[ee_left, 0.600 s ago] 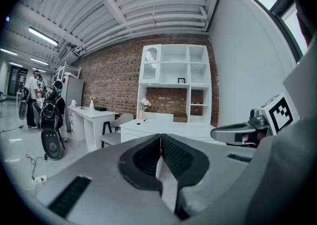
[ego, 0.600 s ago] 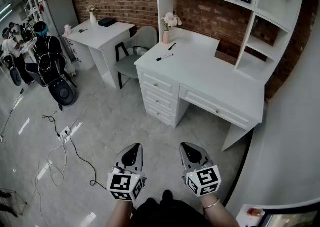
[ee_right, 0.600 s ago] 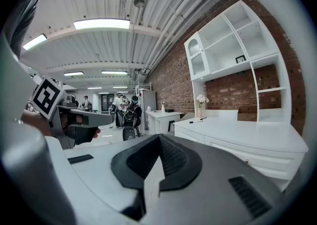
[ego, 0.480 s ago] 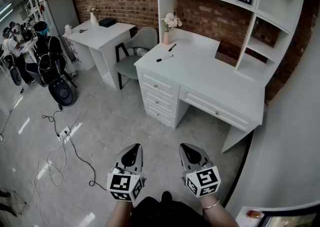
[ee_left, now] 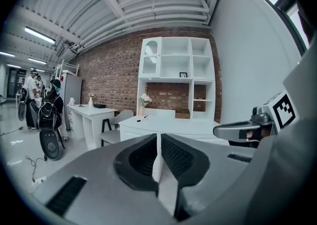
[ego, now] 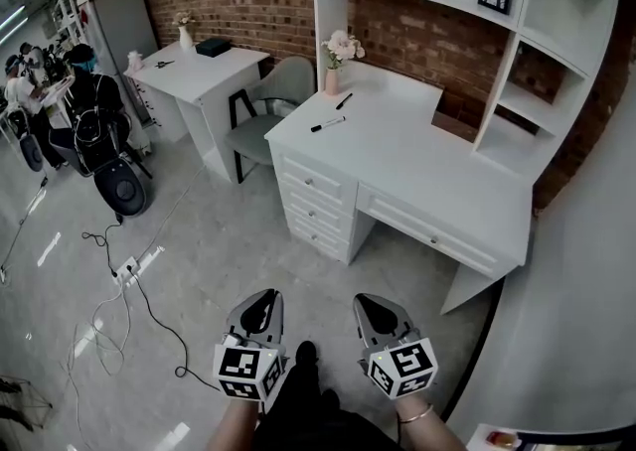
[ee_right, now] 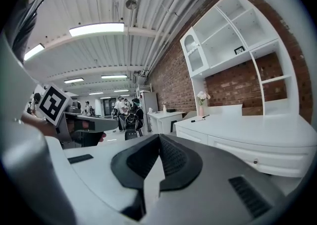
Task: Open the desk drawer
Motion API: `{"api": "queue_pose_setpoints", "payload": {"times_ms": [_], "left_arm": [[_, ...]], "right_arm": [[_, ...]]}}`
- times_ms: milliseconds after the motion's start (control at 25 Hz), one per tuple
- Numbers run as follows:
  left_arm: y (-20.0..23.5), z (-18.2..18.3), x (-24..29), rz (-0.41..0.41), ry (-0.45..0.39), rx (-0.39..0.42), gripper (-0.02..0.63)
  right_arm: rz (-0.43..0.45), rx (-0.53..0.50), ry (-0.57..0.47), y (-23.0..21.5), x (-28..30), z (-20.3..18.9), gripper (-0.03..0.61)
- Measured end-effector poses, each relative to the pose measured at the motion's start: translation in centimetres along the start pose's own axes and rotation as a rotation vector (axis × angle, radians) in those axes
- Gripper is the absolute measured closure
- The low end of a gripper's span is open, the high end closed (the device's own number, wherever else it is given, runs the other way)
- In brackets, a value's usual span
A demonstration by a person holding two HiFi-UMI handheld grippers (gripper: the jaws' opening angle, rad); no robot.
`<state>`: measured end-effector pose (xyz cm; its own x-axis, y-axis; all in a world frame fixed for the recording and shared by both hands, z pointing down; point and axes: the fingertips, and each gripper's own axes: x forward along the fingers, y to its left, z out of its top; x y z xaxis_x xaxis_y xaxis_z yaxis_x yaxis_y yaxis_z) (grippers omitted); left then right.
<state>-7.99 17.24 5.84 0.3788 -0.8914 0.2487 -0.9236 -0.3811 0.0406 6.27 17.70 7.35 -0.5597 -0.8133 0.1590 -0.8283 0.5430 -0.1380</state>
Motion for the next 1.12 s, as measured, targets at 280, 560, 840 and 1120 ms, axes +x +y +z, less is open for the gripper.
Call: {"api": "queue_pose_setpoints", "payload": {"times_ms": [280, 560, 840, 1120], "left_arm": [[2.6, 0.3, 5.9, -0.023, 0.014, -0.004, 0.599], [6.6, 0.1, 13.2, -0.055, 0.047, -0.017, 0.554], [11.1, -0.3, 20.5, -0.089, 0.089, -0.034, 0.512], [14.0, -2.6, 26.9, -0.111, 0.102, -0.035, 0.489]], "right_arm": [[-0.013, -0.008, 0.027, -3.2, 4.7, 0.0, 0.574], [-0.027, -0.01, 0.063, -6.7, 11.3, 0.0, 0.574], [-0.022, 0.006, 0.097, -9.0, 19.0, -0.3, 0.574], [-0.026, 0.01, 0.126, -11.0, 24.4, -2.6, 0.574]]}}
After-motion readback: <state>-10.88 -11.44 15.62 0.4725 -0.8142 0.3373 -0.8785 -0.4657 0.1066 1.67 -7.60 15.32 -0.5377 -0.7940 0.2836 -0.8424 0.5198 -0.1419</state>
